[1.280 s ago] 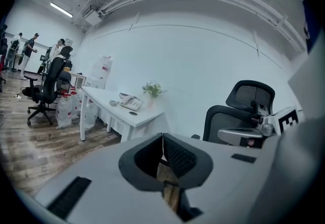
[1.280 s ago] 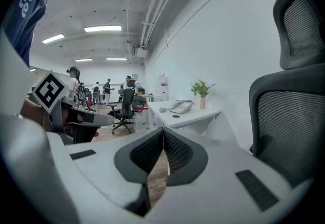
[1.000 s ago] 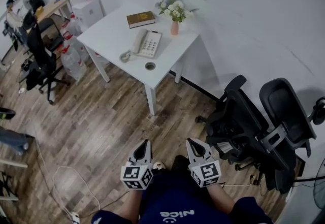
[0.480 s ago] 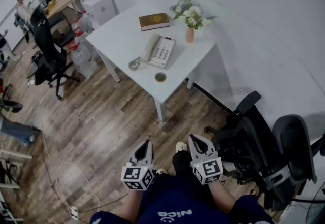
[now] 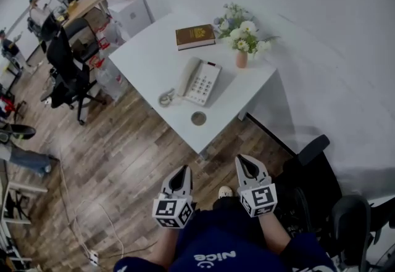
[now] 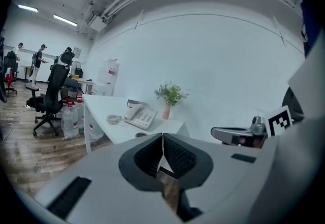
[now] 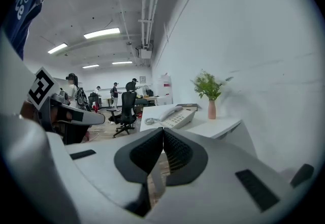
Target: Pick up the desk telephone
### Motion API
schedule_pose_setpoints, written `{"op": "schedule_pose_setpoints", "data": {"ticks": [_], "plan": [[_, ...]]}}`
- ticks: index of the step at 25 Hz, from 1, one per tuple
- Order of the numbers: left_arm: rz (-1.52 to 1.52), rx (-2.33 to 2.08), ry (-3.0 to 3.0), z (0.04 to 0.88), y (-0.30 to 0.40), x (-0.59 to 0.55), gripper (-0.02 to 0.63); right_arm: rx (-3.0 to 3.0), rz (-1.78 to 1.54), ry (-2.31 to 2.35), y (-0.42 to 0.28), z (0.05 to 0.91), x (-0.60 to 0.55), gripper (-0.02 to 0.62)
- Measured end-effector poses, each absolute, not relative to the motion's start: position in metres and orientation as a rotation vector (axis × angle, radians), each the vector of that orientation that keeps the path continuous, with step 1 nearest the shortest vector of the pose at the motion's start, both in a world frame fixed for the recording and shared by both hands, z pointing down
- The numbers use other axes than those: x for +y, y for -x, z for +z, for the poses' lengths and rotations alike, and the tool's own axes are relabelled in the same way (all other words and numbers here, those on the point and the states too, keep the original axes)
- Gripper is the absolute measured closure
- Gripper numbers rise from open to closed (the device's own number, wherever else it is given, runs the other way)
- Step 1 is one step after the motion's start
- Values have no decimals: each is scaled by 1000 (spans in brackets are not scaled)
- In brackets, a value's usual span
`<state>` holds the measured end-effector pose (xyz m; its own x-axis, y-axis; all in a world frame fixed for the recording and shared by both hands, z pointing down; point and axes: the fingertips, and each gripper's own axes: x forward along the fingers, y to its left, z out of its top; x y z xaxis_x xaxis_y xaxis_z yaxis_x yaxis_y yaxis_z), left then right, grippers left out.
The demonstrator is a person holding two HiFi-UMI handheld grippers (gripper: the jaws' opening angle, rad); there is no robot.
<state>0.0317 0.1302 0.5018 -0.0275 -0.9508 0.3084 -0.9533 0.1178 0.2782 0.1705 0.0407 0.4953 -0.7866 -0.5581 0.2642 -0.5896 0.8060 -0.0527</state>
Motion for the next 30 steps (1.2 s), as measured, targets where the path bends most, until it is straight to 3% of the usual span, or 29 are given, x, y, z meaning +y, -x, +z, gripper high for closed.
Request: {"op": "schedule_pose_setpoints", "data": {"ticks": [10, 30], "plan": [[9, -1977, -1817, 514, -25, 74, 586, -2747, 223, -910, -169, 502, -22, 572], [41, -1803, -1981, 522, 111, -61, 586, -2650, 263, -1103, -64, 510, -105, 572]]}}
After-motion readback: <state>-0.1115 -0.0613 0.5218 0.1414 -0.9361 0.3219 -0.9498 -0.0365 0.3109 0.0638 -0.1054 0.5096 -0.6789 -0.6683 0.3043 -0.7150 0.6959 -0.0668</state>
